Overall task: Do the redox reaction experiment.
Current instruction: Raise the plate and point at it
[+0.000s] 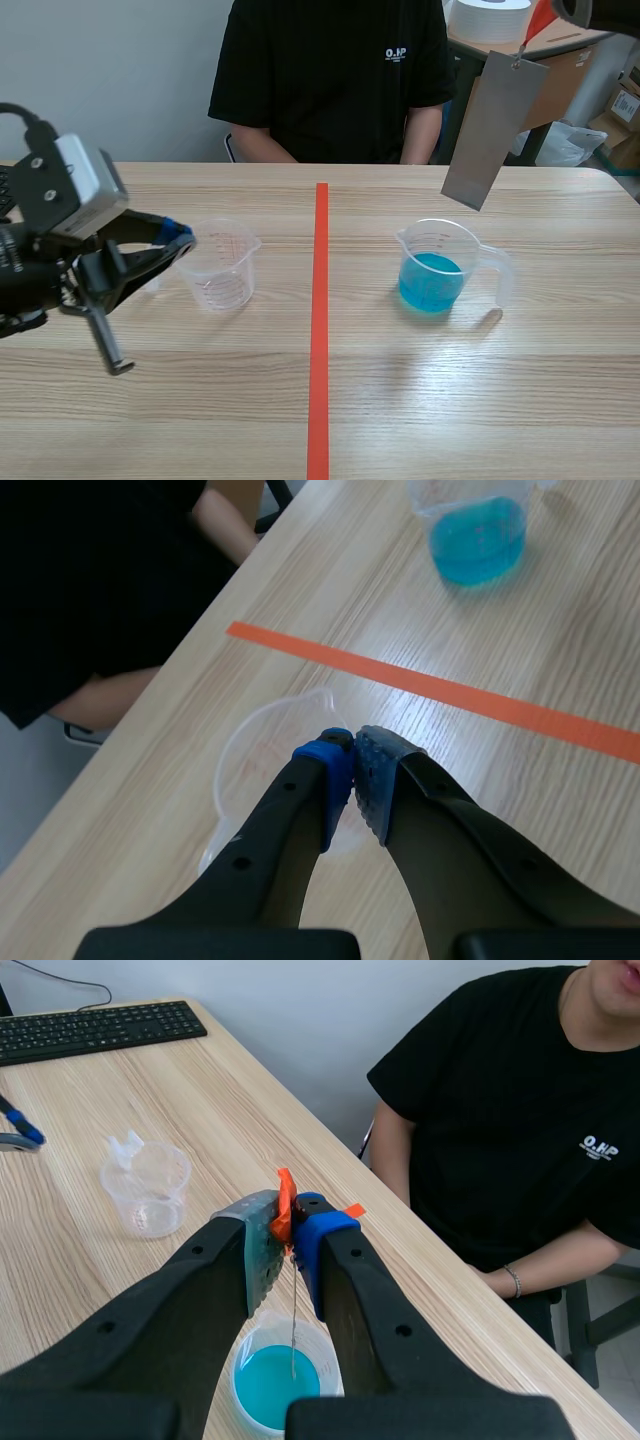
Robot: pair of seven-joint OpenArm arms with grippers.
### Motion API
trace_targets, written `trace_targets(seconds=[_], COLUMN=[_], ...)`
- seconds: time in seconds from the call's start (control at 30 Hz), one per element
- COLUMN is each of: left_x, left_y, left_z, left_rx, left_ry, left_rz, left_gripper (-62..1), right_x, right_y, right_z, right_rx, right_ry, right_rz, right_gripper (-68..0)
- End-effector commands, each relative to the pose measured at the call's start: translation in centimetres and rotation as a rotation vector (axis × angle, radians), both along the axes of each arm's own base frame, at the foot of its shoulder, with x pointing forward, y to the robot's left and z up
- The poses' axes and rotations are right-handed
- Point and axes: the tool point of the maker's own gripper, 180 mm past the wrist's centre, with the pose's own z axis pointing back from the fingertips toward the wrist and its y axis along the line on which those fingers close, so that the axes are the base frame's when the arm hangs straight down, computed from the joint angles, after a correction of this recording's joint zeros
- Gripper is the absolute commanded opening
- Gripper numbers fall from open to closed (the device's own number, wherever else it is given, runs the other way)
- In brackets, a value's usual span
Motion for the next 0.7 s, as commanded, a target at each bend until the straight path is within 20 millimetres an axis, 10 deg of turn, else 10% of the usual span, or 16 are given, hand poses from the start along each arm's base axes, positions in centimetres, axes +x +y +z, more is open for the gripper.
trace_targets(seconds=[0.0,0.67], left_x=[1.1,9.0], left_y=[-1.1,-12.0], left_z=[1.4,-0.1], left_rx=[-0.043,-0.073], left_ry=[-0.048,-0.099], left_rz=[0.003,-0.065], left_gripper=[-56.2,-56.2], right_x=[-0.1,-0.1], right_y=[0.1,0.1], right_z=[1.7,1.7], right_rx=[0.016,0.016], right_ry=[-0.048,-0.048], right_rz=[0.01,0.01], right_gripper=[-66.0,-66.0])
